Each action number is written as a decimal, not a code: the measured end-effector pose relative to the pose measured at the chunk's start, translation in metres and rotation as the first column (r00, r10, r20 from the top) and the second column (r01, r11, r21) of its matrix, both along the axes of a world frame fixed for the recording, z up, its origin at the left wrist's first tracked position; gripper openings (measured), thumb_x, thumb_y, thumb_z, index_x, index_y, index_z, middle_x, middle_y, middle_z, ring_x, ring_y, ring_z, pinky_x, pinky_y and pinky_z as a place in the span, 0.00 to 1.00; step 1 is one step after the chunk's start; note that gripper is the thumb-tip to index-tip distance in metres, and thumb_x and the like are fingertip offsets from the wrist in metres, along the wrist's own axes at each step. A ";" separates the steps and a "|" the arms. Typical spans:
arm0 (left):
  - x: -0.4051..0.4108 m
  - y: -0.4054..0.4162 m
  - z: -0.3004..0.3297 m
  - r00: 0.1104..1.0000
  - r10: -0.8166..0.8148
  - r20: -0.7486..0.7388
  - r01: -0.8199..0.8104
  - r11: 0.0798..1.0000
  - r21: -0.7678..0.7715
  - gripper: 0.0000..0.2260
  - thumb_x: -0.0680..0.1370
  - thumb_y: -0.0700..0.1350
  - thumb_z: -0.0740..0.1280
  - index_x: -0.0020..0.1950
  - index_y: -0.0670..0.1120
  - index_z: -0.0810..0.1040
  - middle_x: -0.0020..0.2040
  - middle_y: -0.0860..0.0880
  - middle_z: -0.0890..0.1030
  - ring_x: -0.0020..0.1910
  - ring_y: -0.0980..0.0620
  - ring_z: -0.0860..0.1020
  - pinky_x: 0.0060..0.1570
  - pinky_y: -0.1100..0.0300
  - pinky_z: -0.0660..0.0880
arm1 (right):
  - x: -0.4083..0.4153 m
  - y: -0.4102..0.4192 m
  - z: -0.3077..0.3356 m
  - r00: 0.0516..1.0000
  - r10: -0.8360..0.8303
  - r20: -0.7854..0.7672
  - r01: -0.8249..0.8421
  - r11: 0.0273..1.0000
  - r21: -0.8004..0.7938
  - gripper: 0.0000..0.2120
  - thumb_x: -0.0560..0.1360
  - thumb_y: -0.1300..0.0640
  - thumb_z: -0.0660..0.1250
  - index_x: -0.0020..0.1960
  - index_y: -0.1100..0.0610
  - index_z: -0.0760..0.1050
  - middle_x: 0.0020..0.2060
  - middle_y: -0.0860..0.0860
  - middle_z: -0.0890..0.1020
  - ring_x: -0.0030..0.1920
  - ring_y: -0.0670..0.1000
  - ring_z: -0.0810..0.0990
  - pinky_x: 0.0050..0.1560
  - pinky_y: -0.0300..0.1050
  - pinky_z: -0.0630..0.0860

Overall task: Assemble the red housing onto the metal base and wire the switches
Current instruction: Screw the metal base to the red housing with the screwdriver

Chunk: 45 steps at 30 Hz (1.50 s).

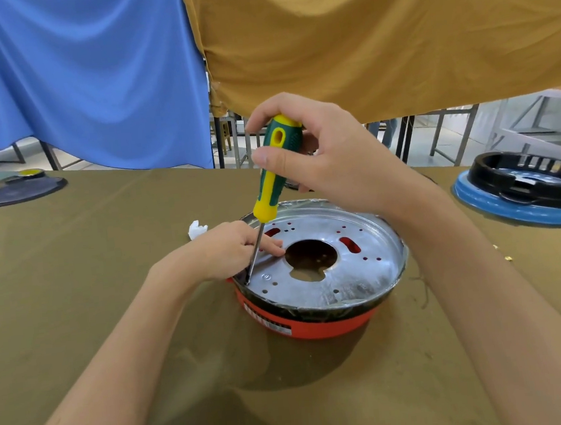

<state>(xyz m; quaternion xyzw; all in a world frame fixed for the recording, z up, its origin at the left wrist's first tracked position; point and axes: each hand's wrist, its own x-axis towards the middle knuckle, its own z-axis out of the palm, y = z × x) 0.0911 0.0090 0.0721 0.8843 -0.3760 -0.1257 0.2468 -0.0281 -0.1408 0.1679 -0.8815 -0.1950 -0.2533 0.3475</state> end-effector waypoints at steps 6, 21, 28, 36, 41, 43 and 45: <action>0.000 0.000 0.001 1.000 0.001 0.001 -0.001 1.000 0.019 0.25 0.79 0.31 0.54 0.62 0.54 0.83 0.70 0.59 0.76 0.73 0.58 0.68 0.73 0.60 0.61 | 0.001 -0.002 0.001 1.000 0.001 0.001 -0.001 1.000 -0.004 0.10 0.79 0.54 0.68 0.59 0.55 0.76 0.41 0.58 0.77 0.41 0.56 0.76 0.45 0.56 0.77; -0.004 0.003 -0.002 0.993 0.112 0.037 -0.110 0.993 -0.051 0.19 0.81 0.36 0.57 0.57 0.51 0.85 0.66 0.58 0.80 0.67 0.55 0.75 0.70 0.52 0.69 | 0.004 -0.001 -0.005 0.999 -0.006 0.032 0.005 1.000 0.020 0.12 0.78 0.50 0.69 0.58 0.54 0.75 0.41 0.54 0.75 0.41 0.59 0.76 0.43 0.57 0.77; -0.004 0.003 -0.004 0.958 0.231 0.167 -0.212 0.969 -0.126 0.15 0.78 0.39 0.60 0.51 0.52 0.85 0.37 0.62 0.83 0.41 0.60 0.79 0.55 0.54 0.71 | 0.004 -0.002 -0.004 1.000 -0.008 0.022 0.008 1.000 0.025 0.11 0.78 0.51 0.69 0.58 0.55 0.75 0.39 0.52 0.75 0.41 0.58 0.76 0.44 0.56 0.77; 0.018 0.004 -0.023 0.748 0.485 -0.453 -0.633 0.725 -0.270 0.08 0.71 0.37 0.71 0.49 0.41 0.84 0.51 0.38 0.85 0.45 0.40 0.83 0.52 0.45 0.82 | 0.006 -0.003 -0.005 1.000 -0.009 0.025 0.008 1.000 0.023 0.11 0.78 0.50 0.69 0.58 0.54 0.75 0.39 0.49 0.75 0.41 0.58 0.77 0.44 0.57 0.77; 0.018 0.000 -0.021 0.715 0.487 -0.502 -0.674 0.671 -0.308 0.08 0.65 0.35 0.67 0.43 0.39 0.81 0.40 0.41 0.76 0.39 0.47 0.72 0.43 0.52 0.70 | 0.006 -0.002 -0.004 1.000 -0.002 0.028 0.002 1.000 0.019 0.11 0.78 0.51 0.69 0.57 0.54 0.75 0.39 0.52 0.74 0.41 0.58 0.76 0.44 0.57 0.77; 0.018 -0.001 -0.022 0.695 0.480 -0.535 -0.690 0.657 -0.305 0.12 0.64 0.35 0.67 0.46 0.36 0.81 0.47 0.39 0.77 0.39 0.46 0.73 0.42 0.51 0.71 | 0.006 -0.003 -0.004 1.000 -0.001 0.027 0.001 1.000 0.019 0.11 0.78 0.51 0.69 0.58 0.55 0.75 0.41 0.55 0.76 0.41 0.59 0.76 0.43 0.57 0.77; 0.018 -0.004 -0.024 0.691 0.496 -0.525 -0.698 0.646 -0.308 0.07 0.68 0.34 0.65 0.44 0.37 0.79 0.52 0.37 0.76 0.39 0.45 0.72 0.40 0.51 0.70 | 0.006 -0.002 -0.005 1.000 -0.005 0.026 0.004 1.000 0.022 0.11 0.78 0.51 0.69 0.58 0.54 0.75 0.42 0.56 0.76 0.42 0.59 0.77 0.43 0.58 0.77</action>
